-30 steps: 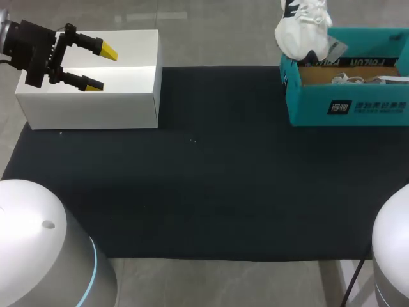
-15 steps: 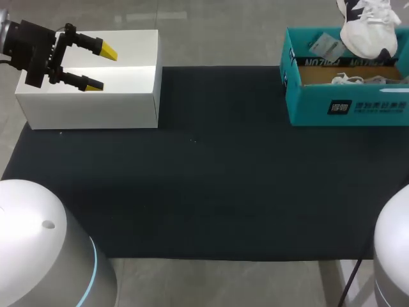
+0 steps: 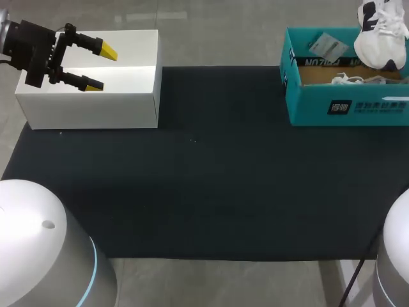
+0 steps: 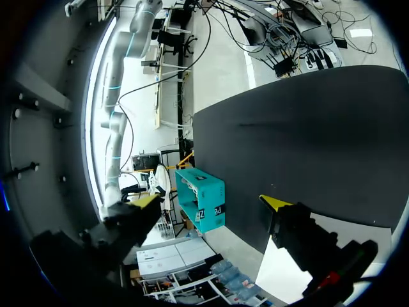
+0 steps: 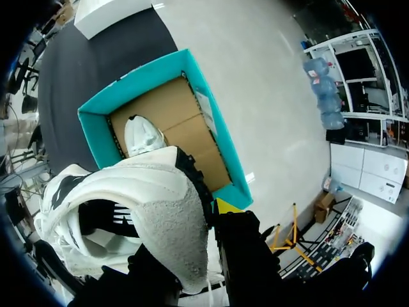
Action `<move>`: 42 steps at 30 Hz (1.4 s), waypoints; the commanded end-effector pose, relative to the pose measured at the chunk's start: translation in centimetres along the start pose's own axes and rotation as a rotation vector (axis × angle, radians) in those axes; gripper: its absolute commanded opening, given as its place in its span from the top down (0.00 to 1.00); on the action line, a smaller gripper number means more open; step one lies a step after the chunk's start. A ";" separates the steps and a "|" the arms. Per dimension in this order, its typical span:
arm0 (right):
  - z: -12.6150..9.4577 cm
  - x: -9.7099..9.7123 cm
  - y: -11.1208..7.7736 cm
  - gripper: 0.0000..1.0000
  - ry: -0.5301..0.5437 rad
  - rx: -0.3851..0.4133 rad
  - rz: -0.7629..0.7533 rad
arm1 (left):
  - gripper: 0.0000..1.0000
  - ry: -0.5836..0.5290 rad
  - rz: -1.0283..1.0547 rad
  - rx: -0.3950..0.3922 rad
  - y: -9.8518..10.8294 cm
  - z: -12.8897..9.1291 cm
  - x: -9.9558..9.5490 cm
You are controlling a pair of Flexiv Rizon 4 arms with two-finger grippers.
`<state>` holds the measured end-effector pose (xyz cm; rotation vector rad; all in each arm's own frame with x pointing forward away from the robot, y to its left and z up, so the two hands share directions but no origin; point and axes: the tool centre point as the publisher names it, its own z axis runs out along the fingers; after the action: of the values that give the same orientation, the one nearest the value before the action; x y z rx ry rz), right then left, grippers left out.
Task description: Take the shoe out of the shoebox, open the shoe tongue, remove and reinsert the insole, then place the shoe into the shoebox
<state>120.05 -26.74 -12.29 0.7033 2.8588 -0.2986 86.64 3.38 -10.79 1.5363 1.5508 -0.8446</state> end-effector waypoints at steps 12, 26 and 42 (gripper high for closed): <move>3.9 -3.6 -1.6 1.00 -0.030 0.036 0.002 | 0.00 0.004 0.000 0.002 0.1 0.0 0.0; 6.5 -7.4 -4.9 1.00 0.104 0.122 0.754 | 0.00 0.004 0.000 0.002 0.1 0.0 0.0; 4.4 -6.9 -5.0 1.00 0.253 0.028 1.112 | 0.00 0.004 0.000 0.002 0.1 0.0 0.0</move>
<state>122.81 -34.46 -14.83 1.8350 2.1937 -0.1774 86.64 3.38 -10.79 1.5363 1.5508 -0.8446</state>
